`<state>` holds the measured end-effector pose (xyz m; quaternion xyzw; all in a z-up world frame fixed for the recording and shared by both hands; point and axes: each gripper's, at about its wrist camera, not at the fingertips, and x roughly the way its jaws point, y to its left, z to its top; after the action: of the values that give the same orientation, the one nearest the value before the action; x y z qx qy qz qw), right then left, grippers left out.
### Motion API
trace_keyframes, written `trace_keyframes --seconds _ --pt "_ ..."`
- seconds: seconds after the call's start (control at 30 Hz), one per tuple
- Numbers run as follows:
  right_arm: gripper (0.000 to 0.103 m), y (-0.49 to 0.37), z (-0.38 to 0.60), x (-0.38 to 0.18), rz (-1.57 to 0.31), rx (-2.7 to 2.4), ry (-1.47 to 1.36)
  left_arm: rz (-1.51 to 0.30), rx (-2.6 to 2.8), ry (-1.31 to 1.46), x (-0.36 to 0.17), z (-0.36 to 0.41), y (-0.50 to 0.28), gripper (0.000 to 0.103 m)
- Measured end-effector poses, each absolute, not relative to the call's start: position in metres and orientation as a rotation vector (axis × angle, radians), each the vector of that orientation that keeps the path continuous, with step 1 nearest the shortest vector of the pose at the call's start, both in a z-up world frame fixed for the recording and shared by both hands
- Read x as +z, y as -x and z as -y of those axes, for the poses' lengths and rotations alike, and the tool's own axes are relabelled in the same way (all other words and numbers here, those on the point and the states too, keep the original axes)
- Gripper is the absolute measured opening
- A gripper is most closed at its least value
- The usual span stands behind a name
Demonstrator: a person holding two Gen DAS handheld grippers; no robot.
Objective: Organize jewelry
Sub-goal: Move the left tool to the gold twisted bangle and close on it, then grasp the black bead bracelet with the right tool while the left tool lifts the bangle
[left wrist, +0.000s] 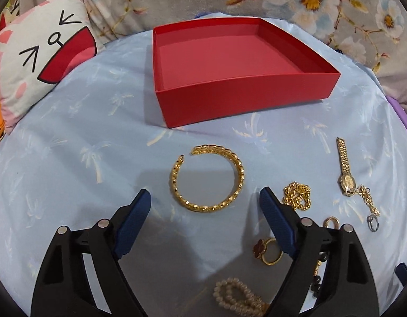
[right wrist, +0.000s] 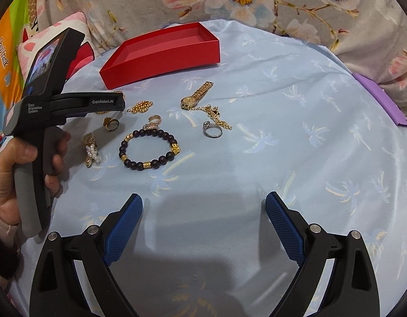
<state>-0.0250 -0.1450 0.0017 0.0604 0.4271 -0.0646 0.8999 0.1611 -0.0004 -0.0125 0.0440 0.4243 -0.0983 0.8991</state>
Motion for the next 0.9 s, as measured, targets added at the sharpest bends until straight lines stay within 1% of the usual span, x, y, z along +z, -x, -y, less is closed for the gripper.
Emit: trace_keyframes --seconds 0.07,0.2,0.23,0.3,0.4,0.7,0.9 --pt "0.092 0.024 0.145 0.0 -0.89 -0.13 -0.129 -0.875 -0.204 -0.075 -0.011 0.0 -0.165 0.075" --pt "0.092 0.023 0.145 -0.001 -0.895 -0.128 -0.134 -0.874 -0.197 -0.088 -0.012 0.004 -0.167 0.075" --pt "0.092 0.023 0.145 -0.001 -0.896 -0.128 -0.134 -0.873 -0.193 -0.099 -0.012 0.006 -0.167 0.073" --pt "0.092 0.023 0.145 -0.001 -0.896 -0.127 -0.133 -0.865 -0.191 -0.119 -0.012 0.01 -0.166 0.06" --pt "0.092 0.023 0.145 -0.001 -0.897 -0.126 -0.133 -0.861 -0.187 -0.136 -0.011 0.012 -0.166 0.055" --pt "0.092 0.023 0.148 0.0 -0.885 -0.124 -0.15 -0.874 -0.206 -0.105 -0.007 0.005 -0.162 0.054" --pt "0.092 0.015 0.157 0.007 -0.898 -0.08 -0.18 -0.821 -0.226 -0.099 0.015 -0.01 -0.137 0.054"
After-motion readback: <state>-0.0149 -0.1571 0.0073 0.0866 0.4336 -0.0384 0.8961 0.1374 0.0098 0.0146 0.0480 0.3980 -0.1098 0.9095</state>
